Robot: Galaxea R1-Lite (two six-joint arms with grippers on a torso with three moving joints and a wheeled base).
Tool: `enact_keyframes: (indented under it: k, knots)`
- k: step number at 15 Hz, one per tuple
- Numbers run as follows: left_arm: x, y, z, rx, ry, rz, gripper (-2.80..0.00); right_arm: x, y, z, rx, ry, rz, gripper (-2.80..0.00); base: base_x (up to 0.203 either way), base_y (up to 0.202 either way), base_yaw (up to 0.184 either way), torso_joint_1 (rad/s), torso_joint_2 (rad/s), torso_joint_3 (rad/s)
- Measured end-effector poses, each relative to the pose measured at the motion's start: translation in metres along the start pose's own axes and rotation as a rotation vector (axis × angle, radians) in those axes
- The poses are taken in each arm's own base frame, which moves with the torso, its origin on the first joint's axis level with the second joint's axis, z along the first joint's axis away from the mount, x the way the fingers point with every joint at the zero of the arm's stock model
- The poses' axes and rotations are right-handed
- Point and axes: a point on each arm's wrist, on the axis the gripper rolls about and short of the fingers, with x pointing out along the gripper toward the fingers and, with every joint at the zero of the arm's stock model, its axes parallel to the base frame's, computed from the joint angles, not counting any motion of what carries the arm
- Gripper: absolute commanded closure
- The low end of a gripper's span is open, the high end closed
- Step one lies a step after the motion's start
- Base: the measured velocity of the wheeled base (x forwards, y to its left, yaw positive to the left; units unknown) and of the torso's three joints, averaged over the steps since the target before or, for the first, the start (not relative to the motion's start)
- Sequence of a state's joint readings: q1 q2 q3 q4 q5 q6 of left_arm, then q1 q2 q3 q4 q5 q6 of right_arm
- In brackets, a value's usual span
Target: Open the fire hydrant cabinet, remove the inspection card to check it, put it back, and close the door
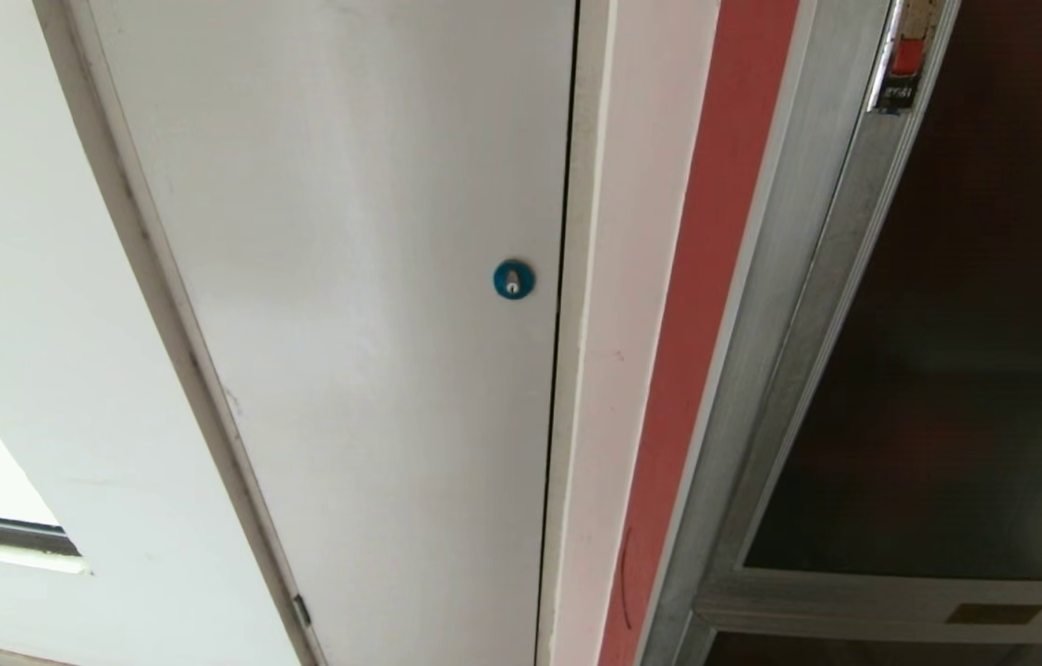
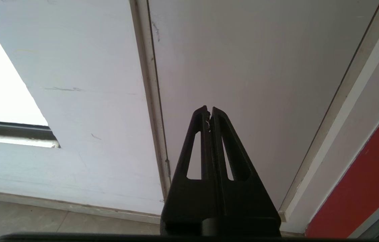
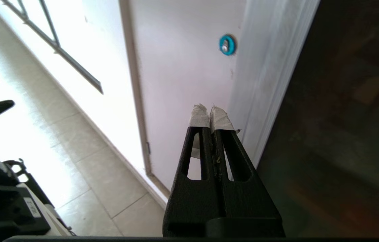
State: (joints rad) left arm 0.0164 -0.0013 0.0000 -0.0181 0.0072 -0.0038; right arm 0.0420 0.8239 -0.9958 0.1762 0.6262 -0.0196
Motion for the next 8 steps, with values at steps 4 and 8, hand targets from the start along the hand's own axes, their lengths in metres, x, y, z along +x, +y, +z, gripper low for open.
enact_keyframes:
  k: [4,8]
  knots:
    - [0.000,0.000,0.000,0.000,0.000,0.000,0.00,0.040,-0.016,0.032,0.038,0.057,0.100,0.00,0.000,0.000,0.000,0.000,0.00,0.000]
    - [0.000,0.000,0.000,0.000,0.000,0.000,0.00,0.081,-0.020,0.045,0.026,0.058,0.049,0.00,0.000,0.000,0.000,0.000,0.00,0.000]
